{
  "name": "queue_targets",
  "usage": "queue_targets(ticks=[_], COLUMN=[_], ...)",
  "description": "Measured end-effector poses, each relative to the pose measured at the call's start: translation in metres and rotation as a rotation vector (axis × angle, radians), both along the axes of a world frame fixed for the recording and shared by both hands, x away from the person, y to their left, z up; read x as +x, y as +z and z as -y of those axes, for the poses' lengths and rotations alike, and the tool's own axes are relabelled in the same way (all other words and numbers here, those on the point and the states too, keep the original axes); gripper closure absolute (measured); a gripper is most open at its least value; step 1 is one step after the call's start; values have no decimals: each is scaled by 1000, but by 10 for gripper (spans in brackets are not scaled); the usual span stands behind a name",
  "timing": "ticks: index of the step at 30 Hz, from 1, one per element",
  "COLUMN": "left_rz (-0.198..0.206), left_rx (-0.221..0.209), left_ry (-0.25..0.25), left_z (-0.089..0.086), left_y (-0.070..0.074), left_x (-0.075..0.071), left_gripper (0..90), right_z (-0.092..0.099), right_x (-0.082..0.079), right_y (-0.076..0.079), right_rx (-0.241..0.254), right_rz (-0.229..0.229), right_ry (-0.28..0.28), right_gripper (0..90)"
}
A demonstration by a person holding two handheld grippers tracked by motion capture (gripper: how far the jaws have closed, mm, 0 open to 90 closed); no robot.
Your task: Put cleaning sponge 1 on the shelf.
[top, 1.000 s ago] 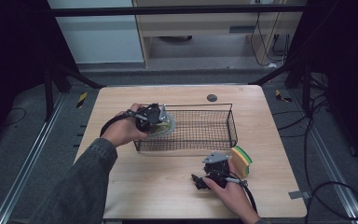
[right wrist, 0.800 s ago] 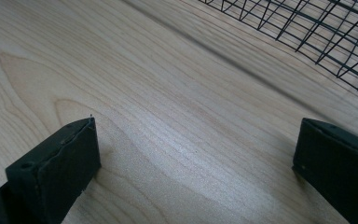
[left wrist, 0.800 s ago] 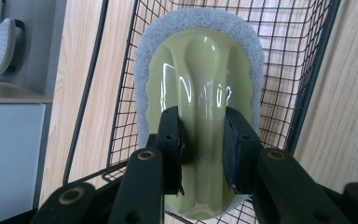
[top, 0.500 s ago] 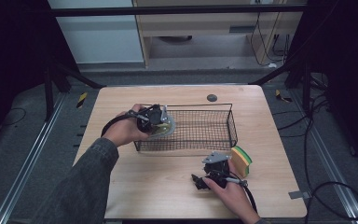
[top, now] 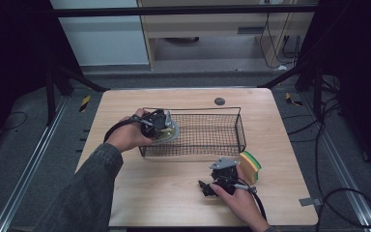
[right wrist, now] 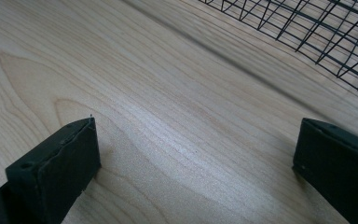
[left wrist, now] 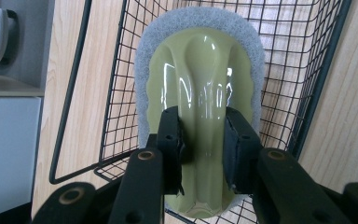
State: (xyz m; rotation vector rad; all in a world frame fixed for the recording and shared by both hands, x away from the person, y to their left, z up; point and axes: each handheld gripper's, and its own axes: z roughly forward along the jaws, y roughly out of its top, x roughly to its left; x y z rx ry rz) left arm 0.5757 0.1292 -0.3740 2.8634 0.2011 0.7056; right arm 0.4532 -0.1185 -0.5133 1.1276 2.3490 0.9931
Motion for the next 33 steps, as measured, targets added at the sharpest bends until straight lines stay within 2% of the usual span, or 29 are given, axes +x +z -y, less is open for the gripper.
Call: queue_targets(ticks=[7, 21, 33], left_rz=[-11, -5, -45], left_rx=[10, 23, 15], left_ry=[1, -7, 9], left_z=[2, 3, 2], left_y=[-5, -15, -23], left_x=[1, 4, 10], left_gripper=[706, 706, 706], right_z=[0, 0, 0], right_x=[0, 0, 0], right_y=[0, 0, 0], right_rx=[2, 1, 1], right_rz=[3, 3, 2], right_ry=[1, 2, 1], right_gripper=[7, 7, 7])
